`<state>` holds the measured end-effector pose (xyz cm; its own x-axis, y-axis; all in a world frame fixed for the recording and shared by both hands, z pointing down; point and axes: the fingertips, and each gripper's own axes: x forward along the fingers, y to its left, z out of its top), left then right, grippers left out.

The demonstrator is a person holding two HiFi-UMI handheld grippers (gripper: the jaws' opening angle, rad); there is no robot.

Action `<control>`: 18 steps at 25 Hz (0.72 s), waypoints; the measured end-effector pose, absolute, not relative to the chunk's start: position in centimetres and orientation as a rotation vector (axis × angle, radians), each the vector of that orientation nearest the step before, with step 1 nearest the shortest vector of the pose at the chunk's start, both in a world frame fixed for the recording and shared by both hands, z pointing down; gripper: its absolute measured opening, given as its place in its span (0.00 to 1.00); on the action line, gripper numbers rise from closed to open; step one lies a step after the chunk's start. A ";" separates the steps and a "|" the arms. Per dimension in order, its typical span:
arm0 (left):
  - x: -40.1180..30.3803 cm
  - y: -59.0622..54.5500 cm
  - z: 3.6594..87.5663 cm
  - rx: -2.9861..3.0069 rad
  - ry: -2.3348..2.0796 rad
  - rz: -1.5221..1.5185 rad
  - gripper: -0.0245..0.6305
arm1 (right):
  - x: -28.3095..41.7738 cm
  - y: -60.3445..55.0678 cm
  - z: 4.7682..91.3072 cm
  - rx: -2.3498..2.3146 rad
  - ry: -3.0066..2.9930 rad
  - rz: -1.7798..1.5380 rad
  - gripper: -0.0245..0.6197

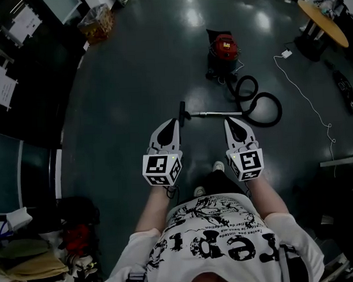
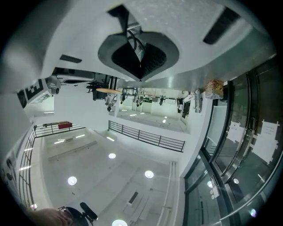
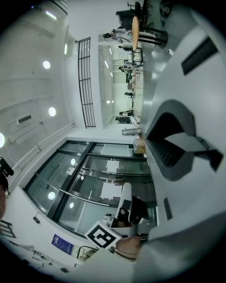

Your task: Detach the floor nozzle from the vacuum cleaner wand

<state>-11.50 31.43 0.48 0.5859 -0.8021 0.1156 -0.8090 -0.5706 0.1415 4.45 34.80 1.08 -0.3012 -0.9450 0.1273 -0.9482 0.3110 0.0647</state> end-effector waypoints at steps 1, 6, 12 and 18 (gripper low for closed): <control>-11.8 31.8 0.3 2.638 -1.347 0.051 0.04 | 4.0 35.2 1.0 1.765 -2.426 0.030 0.04; -12.2 33.6 -0.7 2.697 -1.266 0.035 0.04 | 2.6 36.4 0.4 1.781 -2.412 -0.019 0.04; -13.1 34.8 -1.3 2.728 -1.238 0.007 0.04 | 0.7 37.4 0.1 1.764 -2.401 -0.074 0.04; -13.8 34.6 -1.7 2.707 -1.268 -0.015 0.04 | 0.5 37.7 -0.7 1.755 -2.398 -0.079 0.04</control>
<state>-13.84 34.62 -1.65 0.6423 -0.7644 0.0558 -0.7629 -0.6307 0.1420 0.46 37.73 -0.67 -0.2936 -0.9502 0.1048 -0.9413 0.3064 0.1417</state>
